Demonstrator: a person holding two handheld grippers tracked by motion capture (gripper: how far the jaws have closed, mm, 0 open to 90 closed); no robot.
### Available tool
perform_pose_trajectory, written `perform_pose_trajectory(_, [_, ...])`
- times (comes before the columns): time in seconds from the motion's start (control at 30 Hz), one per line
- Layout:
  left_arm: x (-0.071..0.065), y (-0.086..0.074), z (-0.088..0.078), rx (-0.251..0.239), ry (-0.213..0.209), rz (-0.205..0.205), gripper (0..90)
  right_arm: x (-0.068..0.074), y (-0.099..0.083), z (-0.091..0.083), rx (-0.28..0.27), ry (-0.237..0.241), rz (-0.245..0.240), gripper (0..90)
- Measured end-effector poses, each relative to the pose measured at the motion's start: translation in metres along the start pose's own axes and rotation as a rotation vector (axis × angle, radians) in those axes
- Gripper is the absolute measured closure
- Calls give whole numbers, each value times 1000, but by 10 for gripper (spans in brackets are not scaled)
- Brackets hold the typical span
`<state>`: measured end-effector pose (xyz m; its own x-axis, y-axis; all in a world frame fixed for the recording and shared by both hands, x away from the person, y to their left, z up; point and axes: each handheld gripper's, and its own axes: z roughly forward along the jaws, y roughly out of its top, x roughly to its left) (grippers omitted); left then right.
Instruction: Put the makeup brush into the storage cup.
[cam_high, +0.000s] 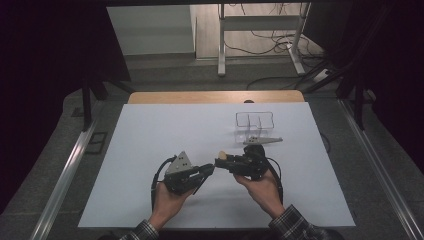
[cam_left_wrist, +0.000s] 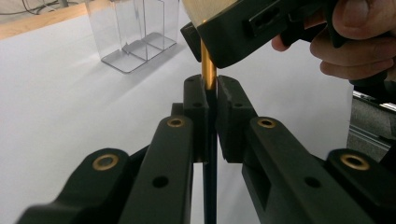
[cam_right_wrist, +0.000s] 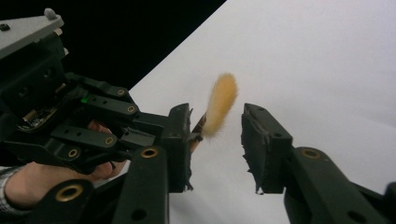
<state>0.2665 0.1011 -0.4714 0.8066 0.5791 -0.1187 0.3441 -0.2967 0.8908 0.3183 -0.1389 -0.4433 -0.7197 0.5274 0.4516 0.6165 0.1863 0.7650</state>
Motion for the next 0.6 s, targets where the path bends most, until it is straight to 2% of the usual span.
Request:
perform_pose_trajectory(0.33, [-2, 0, 2, 12, 13, 15, 835, -3, 0, 2, 2, 56, 45, 794])
perform_pose_trajectory(0.43, [-3, -1, 3, 18, 17, 21, 834, -5, 0, 2, 2, 93, 82, 841])
perform_pose_trajectory(0.6, [-2, -1, 5, 25, 15, 18, 834, -4, 0, 3, 8, 91, 100, 849])
